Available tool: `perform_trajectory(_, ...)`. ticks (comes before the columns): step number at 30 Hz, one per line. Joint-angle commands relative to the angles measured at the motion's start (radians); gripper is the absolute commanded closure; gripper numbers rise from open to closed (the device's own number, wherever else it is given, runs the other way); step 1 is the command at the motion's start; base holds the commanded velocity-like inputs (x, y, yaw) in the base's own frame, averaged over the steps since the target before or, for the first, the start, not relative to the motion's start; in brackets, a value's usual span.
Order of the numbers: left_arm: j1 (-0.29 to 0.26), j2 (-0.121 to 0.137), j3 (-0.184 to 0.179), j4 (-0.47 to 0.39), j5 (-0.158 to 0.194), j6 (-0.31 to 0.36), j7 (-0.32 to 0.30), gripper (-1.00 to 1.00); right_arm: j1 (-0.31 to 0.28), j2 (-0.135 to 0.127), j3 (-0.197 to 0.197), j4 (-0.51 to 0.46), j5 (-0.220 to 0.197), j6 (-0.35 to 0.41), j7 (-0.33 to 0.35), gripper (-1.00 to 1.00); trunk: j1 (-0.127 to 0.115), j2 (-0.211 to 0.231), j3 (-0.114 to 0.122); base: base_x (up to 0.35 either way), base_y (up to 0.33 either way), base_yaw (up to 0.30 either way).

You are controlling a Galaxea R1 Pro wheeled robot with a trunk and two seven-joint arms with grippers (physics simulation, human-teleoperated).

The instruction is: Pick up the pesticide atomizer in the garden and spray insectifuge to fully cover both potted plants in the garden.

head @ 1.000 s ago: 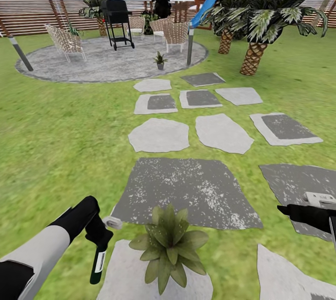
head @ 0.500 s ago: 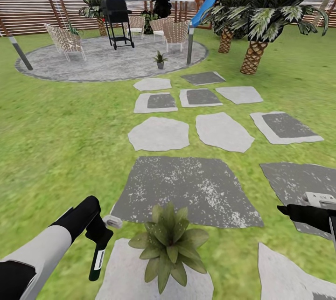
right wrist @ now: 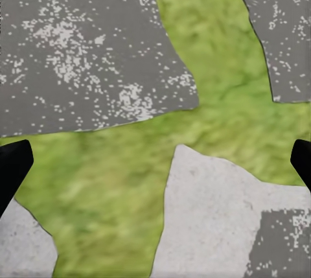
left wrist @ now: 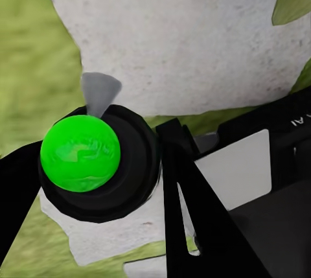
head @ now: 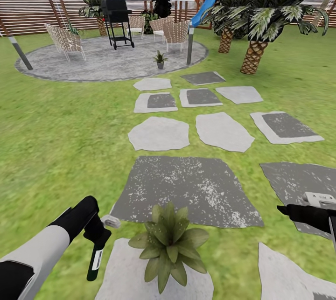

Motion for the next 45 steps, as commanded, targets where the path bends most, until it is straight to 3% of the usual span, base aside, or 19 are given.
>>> perform_trajectory(1, 0.000, 0.003, -0.003, -0.002, -0.008, 0.003, -0.010, 1.00, -0.001, 0.000, -0.001, -0.001, 0.010, 0.003, 0.010, -1.00, 0.004, -0.007, -0.004, 0.000, 0.000, 0.000)
perform_trajectory(4, 0.000, 0.006, -0.003, -0.001, -0.008, 0.003, -0.009, 1.00, -0.001, 0.000, 0.000, 0.000, 0.010, 0.003, 0.010, -1.00, 0.015, -0.028, -0.013, 0.000, 0.000, 0.000)
perform_trajectory(15, 0.000, 0.011, -0.003, -0.001, -0.010, 0.003, -0.005, 1.00, -0.001, 0.001, 0.000, -0.001, 0.011, 0.003, 0.010, -1.00, 0.015, -0.028, -0.013, 0.000, 0.000, 0.000)
perform_trajectory(22, 0.000, 0.019, -0.005, -0.001, -0.010, 0.003, -0.005, 1.00, -0.001, 0.000, -0.001, -0.001, 0.011, 0.003, 0.010, -1.00, 0.031, -0.056, -0.026, 0.000, 0.000, 0.000)
perform_trajectory(33, 0.018, 0.009, -0.009, 0.000, -0.008, 0.003, -0.006, 1.00, -0.001, 0.000, 0.000, -0.001, 0.011, 0.003, 0.011, -1.00, 0.031, -0.056, -0.026, 0.000, 0.000, 0.000)
perform_trajectory(37, 0.025, 0.008, -0.010, 0.000, -0.007, 0.003, -0.006, 1.00, -0.001, 0.001, 0.000, 0.000, 0.010, 0.003, 0.011, -1.00, 0.046, -0.084, -0.038, 0.000, 0.000, 0.000)
perform_trajectory(45, 0.027, 0.009, -0.009, 0.000, -0.007, 0.003, -0.006, 1.00, -0.001, 0.001, 0.000, 0.000, 0.010, 0.003, 0.010, -1.00, 0.046, -0.084, -0.038, 0.000, 0.000, 0.000)
